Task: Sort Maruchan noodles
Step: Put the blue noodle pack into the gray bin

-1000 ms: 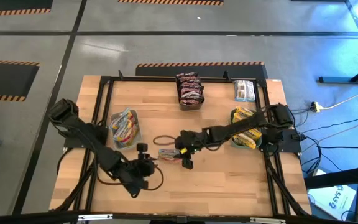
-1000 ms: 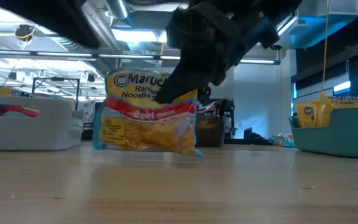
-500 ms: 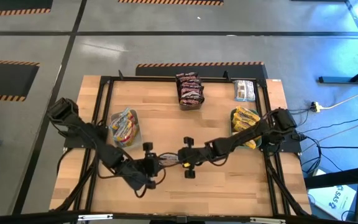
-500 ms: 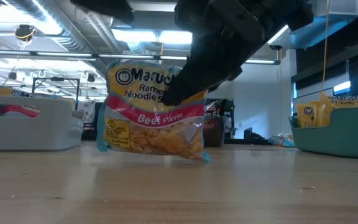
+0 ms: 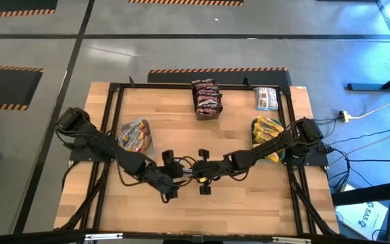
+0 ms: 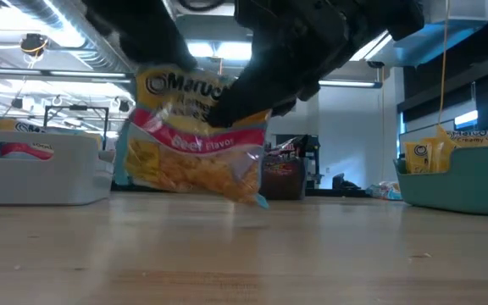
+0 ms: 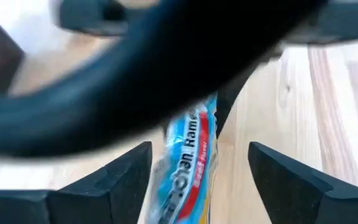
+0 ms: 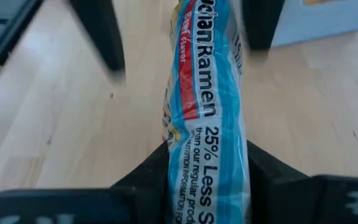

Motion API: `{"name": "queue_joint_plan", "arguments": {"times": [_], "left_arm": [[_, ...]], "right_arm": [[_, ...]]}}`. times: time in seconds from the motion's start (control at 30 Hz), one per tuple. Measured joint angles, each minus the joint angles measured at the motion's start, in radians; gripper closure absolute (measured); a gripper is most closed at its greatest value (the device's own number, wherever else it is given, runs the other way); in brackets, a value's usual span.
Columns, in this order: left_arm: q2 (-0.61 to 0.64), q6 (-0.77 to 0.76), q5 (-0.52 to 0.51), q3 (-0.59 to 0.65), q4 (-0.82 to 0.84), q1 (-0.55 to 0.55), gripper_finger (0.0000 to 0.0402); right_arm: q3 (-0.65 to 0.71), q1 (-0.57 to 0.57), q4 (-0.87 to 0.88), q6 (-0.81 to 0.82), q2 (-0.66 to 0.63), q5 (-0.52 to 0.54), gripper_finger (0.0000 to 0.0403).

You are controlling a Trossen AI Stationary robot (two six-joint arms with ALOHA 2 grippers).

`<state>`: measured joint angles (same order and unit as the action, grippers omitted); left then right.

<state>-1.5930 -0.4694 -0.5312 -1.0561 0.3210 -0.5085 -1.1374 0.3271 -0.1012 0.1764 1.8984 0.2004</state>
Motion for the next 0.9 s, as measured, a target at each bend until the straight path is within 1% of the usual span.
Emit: {"name": "queue_joint_plan", "arguments": {"times": [0.13, 0.2, 0.3, 0.4, 0.53, 0.67, 0.73, 0.8, 0.9], "left_arm": [[-0.049, 0.0, 0.052, 0.0, -0.002, 0.028, 0.0121], [-0.064, 0.004, 0.09, 0.0, 0.0, 0.038, 0.012], [-0.071, 0.0, 0.105, 0.0, -0.004, 0.046, 0.0126], [-0.07, 0.004, 0.105, 0.0, -0.007, 0.052, 0.0147], [-0.07, 0.004, 0.106, 0.0, -0.01, 0.06, 0.0194], [-0.07, 0.01, 0.101, 0.0, -0.007, 0.059, 0.0245], [-0.064, 0.008, 0.097, 0.0, 0.008, 0.056, 0.0266], [-0.056, 0.001, 0.096, -0.001, 0.023, 0.054, 0.0278], [-0.008, -0.035, 0.064, -0.004, 0.08, 0.037, 0.0281]], "right_arm": [[0.0, 0.0, -0.027, -0.011, 0.0, -0.009, 0.0297], [0.0, 0.0, -0.029, -0.023, 0.0, -0.009, 0.0297], [0.0, 0.0, -0.03, -0.026, 0.0, -0.009, 0.0297], [0.0, 0.0, -0.034, -0.023, 0.0, -0.009, 0.0297], [0.0, 0.0, -0.052, 0.007, 0.0, 0.008, 0.029], [0.0, 0.002, -0.061, 0.052, 0.001, 0.104, 0.0255], [0.0, 0.003, -0.057, 0.044, 0.001, 0.122, 0.0236], [0.0, 0.002, -0.045, 0.02, -0.009, 0.121, 0.0219], [-0.004, 0.007, -0.009, -0.007, -0.051, 0.12, 0.0199]]}}
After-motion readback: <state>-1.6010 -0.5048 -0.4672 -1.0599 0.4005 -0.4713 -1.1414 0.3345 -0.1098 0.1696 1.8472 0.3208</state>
